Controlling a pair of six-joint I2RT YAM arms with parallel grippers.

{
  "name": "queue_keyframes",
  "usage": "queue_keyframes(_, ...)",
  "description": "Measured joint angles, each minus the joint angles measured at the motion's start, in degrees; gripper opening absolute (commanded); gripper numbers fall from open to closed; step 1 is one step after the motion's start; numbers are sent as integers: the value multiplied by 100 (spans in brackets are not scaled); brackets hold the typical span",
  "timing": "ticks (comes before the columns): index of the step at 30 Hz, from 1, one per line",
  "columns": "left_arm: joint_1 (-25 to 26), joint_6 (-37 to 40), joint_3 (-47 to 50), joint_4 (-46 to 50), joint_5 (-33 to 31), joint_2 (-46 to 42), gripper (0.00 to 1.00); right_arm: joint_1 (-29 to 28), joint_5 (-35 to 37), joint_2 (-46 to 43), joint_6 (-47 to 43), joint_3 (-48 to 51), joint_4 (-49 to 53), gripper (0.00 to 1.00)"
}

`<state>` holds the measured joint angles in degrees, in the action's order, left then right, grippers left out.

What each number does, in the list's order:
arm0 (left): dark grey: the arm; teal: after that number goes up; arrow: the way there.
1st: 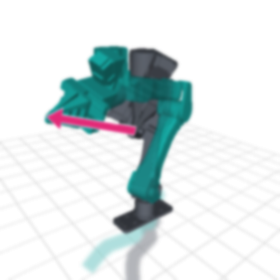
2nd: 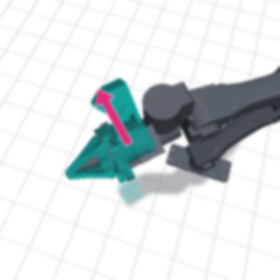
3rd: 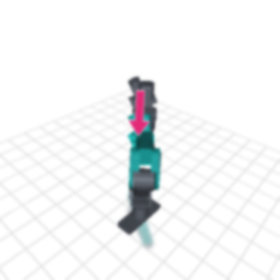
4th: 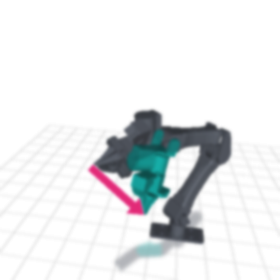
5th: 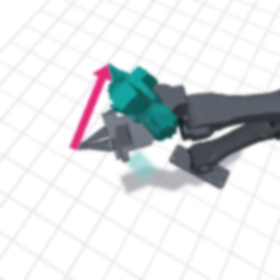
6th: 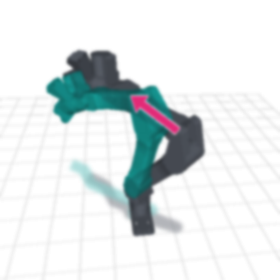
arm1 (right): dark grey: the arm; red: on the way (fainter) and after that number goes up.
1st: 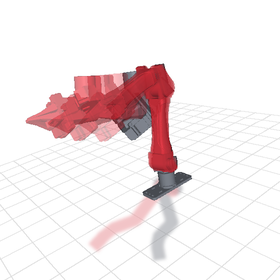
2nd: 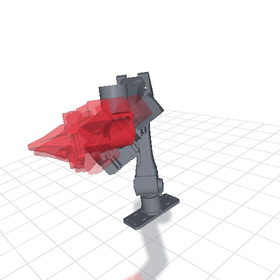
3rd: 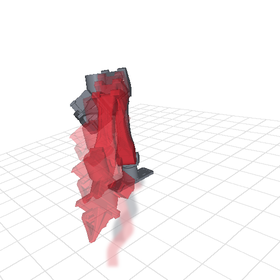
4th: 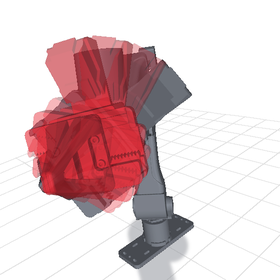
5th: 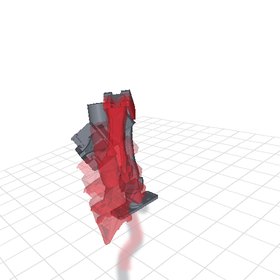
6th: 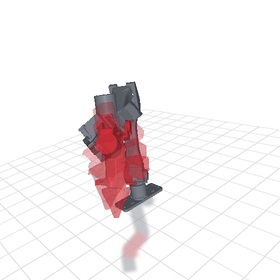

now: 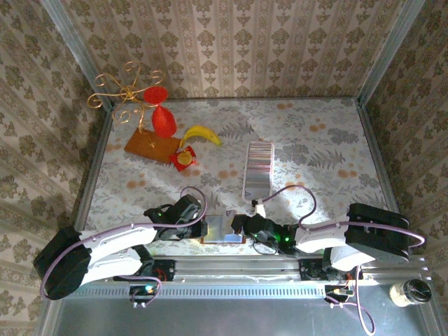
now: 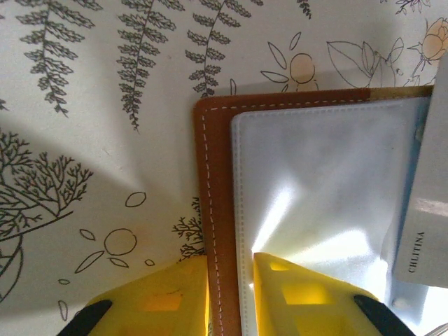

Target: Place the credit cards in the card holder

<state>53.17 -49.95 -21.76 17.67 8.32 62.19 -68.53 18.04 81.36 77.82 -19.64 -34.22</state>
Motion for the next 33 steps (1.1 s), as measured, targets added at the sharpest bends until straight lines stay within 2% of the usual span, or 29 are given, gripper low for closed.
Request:
queue_keyframes(7,0,2,0,0,2,0,22,-4,13,9,-2,0,-120,0)
queue_keyframes(25,0,0,0,0,2,0,22,-26,597,-15,-162,-136,-295,0)
queue_keyframes(33,0,0,2,0,0,-2,22,-26,643,339,-221,-282,-505,0)
